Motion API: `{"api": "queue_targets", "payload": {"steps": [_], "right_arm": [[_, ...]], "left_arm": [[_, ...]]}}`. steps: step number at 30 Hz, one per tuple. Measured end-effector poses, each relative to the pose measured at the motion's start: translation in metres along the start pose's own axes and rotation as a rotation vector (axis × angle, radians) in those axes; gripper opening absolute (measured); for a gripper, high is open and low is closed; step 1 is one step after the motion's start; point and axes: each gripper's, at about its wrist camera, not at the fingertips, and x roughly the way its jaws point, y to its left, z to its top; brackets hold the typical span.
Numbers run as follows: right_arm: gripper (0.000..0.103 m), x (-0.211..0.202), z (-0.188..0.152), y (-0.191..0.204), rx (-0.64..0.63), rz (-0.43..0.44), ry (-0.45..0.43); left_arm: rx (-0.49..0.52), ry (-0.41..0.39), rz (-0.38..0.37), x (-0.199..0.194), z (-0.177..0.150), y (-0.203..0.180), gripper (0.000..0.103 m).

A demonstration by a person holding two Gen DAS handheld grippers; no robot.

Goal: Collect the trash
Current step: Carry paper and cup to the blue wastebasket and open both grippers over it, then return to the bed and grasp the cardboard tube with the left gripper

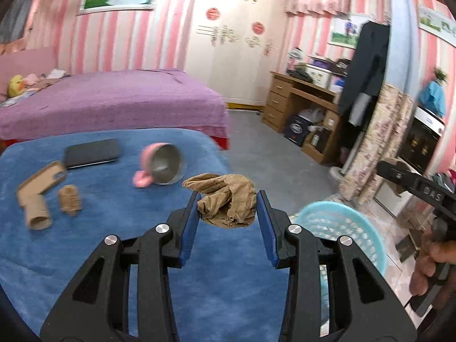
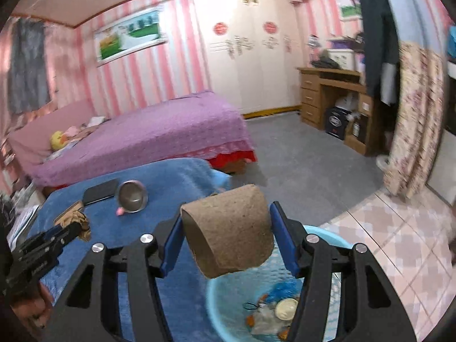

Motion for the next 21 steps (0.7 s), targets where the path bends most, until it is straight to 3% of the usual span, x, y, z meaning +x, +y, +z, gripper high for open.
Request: {"api": "queue_targets", "payload": {"steps": [2,6,8,11,13,18,21], "right_arm": [[0.060,-0.001,0.000,-0.014,0.031,-0.023,-0.006],[0.074,-0.006,0.001,-0.033,0.078,-0.071,-0.030],[0.074,-0.010,0.002,-0.041,0.092,-0.085,-0.054],[0.074,-0.014,0.003,-0.055,0.127,-0.084,-0.071],[0.074,-0.013,0.002,-0.057,0.130,-0.095,-0.069],[0.074,-0.013,0.001,-0.056,0.132,-0.071,-0.074],[0.074,-0.013,-0.001,-0.042,0.110,-0.043,-0.076]], "left_arm": [[0.025,0.012,-0.033,0.010,0.000,-0.022,0.039],[0.069,0.060,-0.102,0.033,-0.004,-0.061,0.041],[0.089,0.084,-0.129,0.045,-0.008,-0.078,0.043],[0.136,0.112,-0.166,0.057,-0.017,-0.105,0.071],[0.179,0.113,-0.189,0.063,-0.020,-0.121,0.074],[0.165,0.107,-0.132,0.059,-0.012,-0.097,0.074],[0.121,0.089,-0.050,0.044,-0.007,-0.050,0.074]]}}
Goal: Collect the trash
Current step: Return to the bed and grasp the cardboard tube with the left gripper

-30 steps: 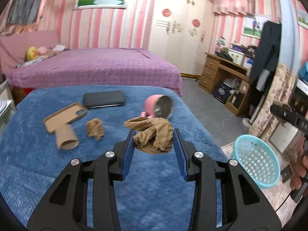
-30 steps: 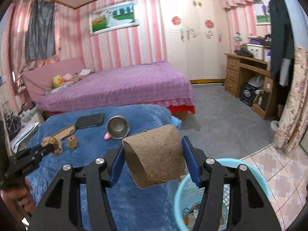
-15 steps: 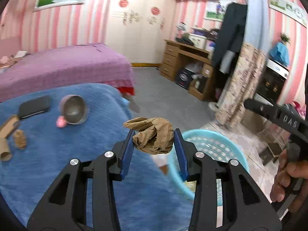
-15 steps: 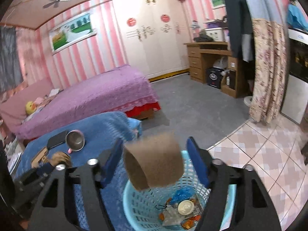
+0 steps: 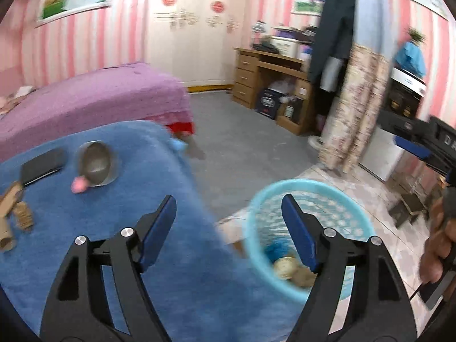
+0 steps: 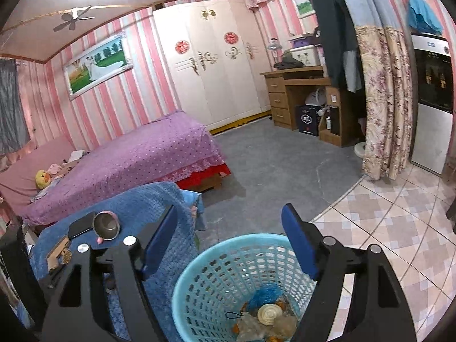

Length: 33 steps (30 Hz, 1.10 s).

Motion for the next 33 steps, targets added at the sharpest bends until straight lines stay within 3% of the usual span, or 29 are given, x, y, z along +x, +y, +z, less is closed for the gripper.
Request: {"api": "queue_targets", "payload": {"steps": [11,13,22,33], "right_arm": [[0.074,0.023,-0.033,0.128,-0.145,0.188,0.057],[0.074,0.029,-0.044,0.154,-0.170,0.223,0.075],[0.074,0.059,-0.092,0.254,-0.237,0.310,0.160],[0.074,0.096,-0.120,0.311,-0.295,0.329,0.208]], "left_arm": [[-0.201,-0.011,0.415,-0.089,-0.050,0.213,0.075],[-0.243,-0.005,0.446,-0.096,-0.059,0.241,0.075],[-0.375,0.013,0.469,-0.097,-0.076,0.305,0.075],[-0.427,0.028,0.444,-0.075,-0.076,0.336,0.075]]}}
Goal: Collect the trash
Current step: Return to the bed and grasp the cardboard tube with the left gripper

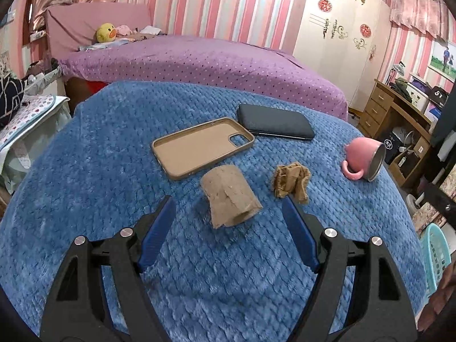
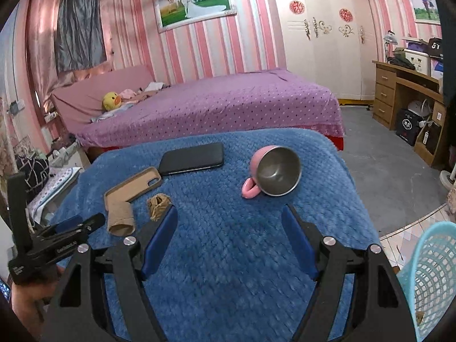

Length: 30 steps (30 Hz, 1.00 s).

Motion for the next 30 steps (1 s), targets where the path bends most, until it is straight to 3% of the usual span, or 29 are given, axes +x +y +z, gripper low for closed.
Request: {"api": "queue_targets", "payload": {"steps": [9,19,22,23,26,30], "right_arm": [[0.074,0.029,0.003,0.005,0.003,0.017,0.039],[0.074,0.067,0.001,0.024,-0.029,0.043,0.104],[0.074,0.080,0.000,0.035,-0.030,0.064,0.130],[0.074,0.083,-0.001,0.038,-0.034,0.069,0.134],[0.074,0.096,-0.002,0.052,-0.048,0.079,0.147],[0.074,0.112,-0.004,0.070,-0.068,0.107,0.161]], "left_arm": [[0.018,0.035,-0.002,0.027,0.002,-0.005,0.076],[0.031,0.096,0.060,0.058,0.005,-0.002,0.076],[0.021,0.122,0.040,0.068,0.005,0.002,0.077],[0.018,0.128,0.027,0.070,0.005,0.002,0.075],[0.007,0.133,-0.044,0.072,0.007,0.004,0.043],[0.012,0.087,-0.048,0.060,0.016,0.005,0.034]]}}
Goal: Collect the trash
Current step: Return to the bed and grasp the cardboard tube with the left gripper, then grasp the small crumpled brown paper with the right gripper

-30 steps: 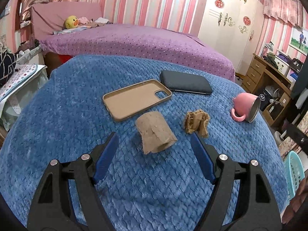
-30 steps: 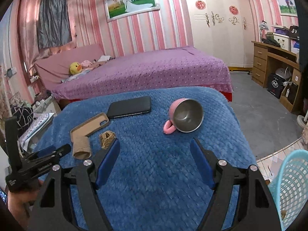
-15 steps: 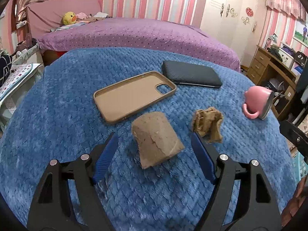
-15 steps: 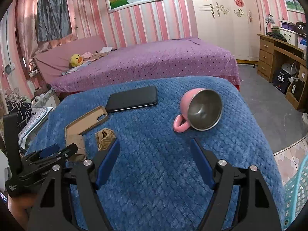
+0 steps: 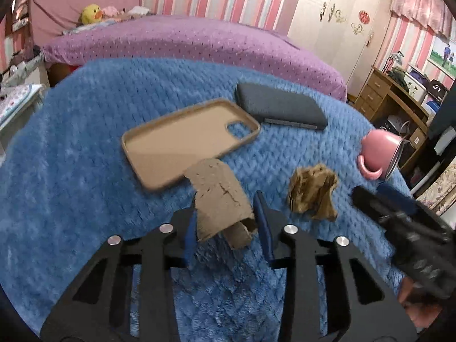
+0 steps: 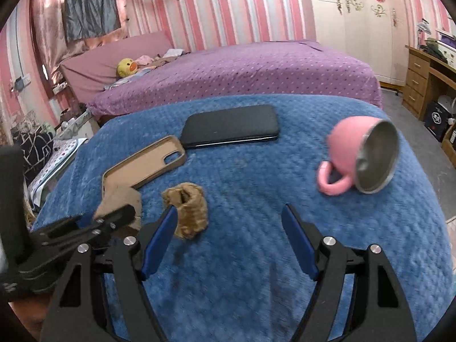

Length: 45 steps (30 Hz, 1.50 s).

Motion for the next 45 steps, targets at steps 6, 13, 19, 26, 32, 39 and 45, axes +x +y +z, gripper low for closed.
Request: {"api": "queue_targets", "payload": {"steps": [6,13,19,26,32,39,45], "right_arm": [[0.074,0.024,0.005,0.023,-0.029,0.042,0.018],[0.041,0.056,0.003,0.042,-0.069,0.065,0.104],[0.036,0.045,0.001,0.042,-0.068,0.062,0.068],[0.036,0.005,0.003,0.042,-0.061,0.074,-0.005],[0.036,-0.033,0.000,0.032,-0.033,0.063,-0.055],[0.037,-0.077,-0.009,0.021,-0.019,0.054,-0.098],[0.037,-0.116,-0.019,0.012,-0.025,0.042,-0.130]], "left_arm": [[-0.018,-0.054,0.017,-0.021,0.012,0.013,0.034],[-0.040,-0.077,0.046,-0.036,0.016,0.037,0.033],[-0.042,-0.096,0.046,-0.048,0.017,0.043,0.033],[-0.026,-0.117,0.030,-0.063,0.011,0.032,0.033],[0.029,-0.142,0.014,-0.080,0.000,0.013,0.033],[0.057,-0.163,0.000,-0.106,-0.015,-0.005,0.033],[0.083,-0.183,-0.021,-0.128,-0.028,-0.023,0.033]]}}
